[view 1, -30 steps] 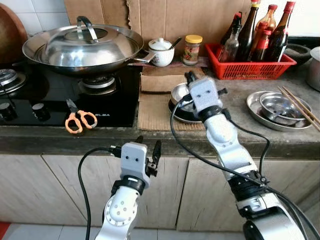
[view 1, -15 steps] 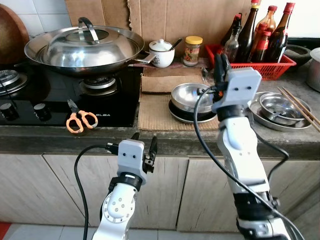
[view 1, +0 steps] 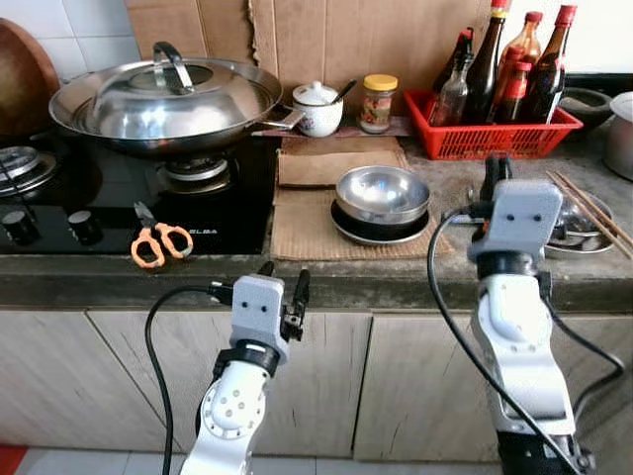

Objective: Kitchen organization

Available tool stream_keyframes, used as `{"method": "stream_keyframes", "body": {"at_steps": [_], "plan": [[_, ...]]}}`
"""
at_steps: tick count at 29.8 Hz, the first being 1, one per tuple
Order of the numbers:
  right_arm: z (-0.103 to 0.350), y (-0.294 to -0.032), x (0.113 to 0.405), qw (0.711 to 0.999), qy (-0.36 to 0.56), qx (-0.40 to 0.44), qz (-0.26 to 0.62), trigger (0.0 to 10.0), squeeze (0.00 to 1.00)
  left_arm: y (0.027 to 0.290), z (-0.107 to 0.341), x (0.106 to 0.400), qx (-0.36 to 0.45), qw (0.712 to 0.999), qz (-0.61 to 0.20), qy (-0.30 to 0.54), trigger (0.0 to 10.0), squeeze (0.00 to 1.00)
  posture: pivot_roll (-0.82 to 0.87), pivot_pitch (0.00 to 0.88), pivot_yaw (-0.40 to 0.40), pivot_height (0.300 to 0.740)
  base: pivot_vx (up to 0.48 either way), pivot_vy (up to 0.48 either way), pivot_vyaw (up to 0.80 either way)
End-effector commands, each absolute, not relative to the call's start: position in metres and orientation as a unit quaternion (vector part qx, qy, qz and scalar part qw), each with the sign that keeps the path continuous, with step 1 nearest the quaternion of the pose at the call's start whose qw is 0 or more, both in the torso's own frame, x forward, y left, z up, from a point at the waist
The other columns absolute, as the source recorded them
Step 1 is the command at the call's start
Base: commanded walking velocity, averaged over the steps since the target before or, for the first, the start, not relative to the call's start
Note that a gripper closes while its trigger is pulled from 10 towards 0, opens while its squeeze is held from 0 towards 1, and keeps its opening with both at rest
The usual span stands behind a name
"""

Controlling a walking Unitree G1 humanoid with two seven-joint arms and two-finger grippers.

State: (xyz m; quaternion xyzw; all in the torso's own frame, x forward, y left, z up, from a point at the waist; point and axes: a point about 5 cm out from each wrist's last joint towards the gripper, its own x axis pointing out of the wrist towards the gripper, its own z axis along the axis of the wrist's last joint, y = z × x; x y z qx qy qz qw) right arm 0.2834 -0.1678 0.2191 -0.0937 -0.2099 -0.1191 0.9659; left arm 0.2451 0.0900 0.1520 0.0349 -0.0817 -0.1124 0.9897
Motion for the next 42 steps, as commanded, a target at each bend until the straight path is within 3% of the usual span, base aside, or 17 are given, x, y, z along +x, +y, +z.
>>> {"method": "stream_keyframes", "body": {"at_steps": [1, 12, 13, 14, 15, 16, 17, 34, 42], "plan": [[0.218, -0.168, 0.277, 0.967, -0.205, -0.091, -0.123, 0.0, 0.00, 0.091, 0.150, 0.245, 0.041, 0.990, -0.112, -0.075, 10.0, 0.00, 0.04, 0.000, 0.001, 0.740, 0.000, 0.000, 0.00], [0.221, -0.164, 0.274, 0.967, -0.206, -0.088, -0.126, 0.0, 0.00, 0.089, 0.147, 0.245, 0.047, 0.989, -0.119, -0.070, 10.0, 0.00, 0.03, 0.000, 0.012, 0.740, 0.000, 0.000, 0.00], [0.220, -0.163, 0.274, 0.967, -0.205, -0.086, -0.124, 1.8, 0.00, 0.089, 0.147, 0.245, 0.047, 0.989, -0.120, -0.070, 10.0, 0.00, 0.03, 0.000, 0.007, 0.740, -0.255, 0.000, 0.00], [0.220, -0.163, 0.274, 0.967, -0.205, -0.086, -0.124, 1.8, 0.00, 0.089, 0.147, 0.245, 0.047, 0.989, -0.120, -0.070, 10.0, 0.00, 0.03, 0.000, 0.007, 0.740, -0.255, 0.000, 0.00], [0.220, -0.163, 0.274, 0.968, -0.202, -0.085, -0.122, 7.8, 0.00, 0.090, 0.145, 0.245, 0.049, 0.989, -0.120, -0.067, 10.0, 0.00, 0.03, 0.000, 0.009, 0.740, -0.285, 0.000, 0.00], [0.220, -0.163, 0.274, 0.968, -0.202, -0.085, -0.122, 7.8, 0.00, 0.090, 0.145, 0.245, 0.049, 0.989, -0.120, -0.067, 10.0, 0.00, 0.03, 0.000, 0.009, 0.740, -0.285, 0.000, 0.00], [0.219, -0.162, 0.274, 0.969, -0.200, -0.083, -0.120, 9.8, 0.00, 0.091, 0.144, 0.245, 0.044, 0.990, -0.117, -0.062, 10.0, 0.00, 0.03, 0.000, 0.008, 0.740, -0.292, 0.000, 0.00], [0.203, -0.152, 0.278, 0.981, -0.166, -0.066, -0.075, 10.0, 0.00, 0.091, 0.142, 0.243, 0.051, 0.991, -0.113, -0.059, 10.0, 0.00, 0.04, 0.000, -0.002, 0.740, -0.316, 0.000, 0.00], [0.184, -0.126, 0.273, 0.991, -0.121, -0.027, 0.041, 10.0, 0.00, 0.091, 0.140, 0.241, 0.050, 0.991, -0.113, -0.054, 10.0, 0.00, 0.03, 0.000, 0.000, 0.740, -0.322, 0.000, 0.00]]}}
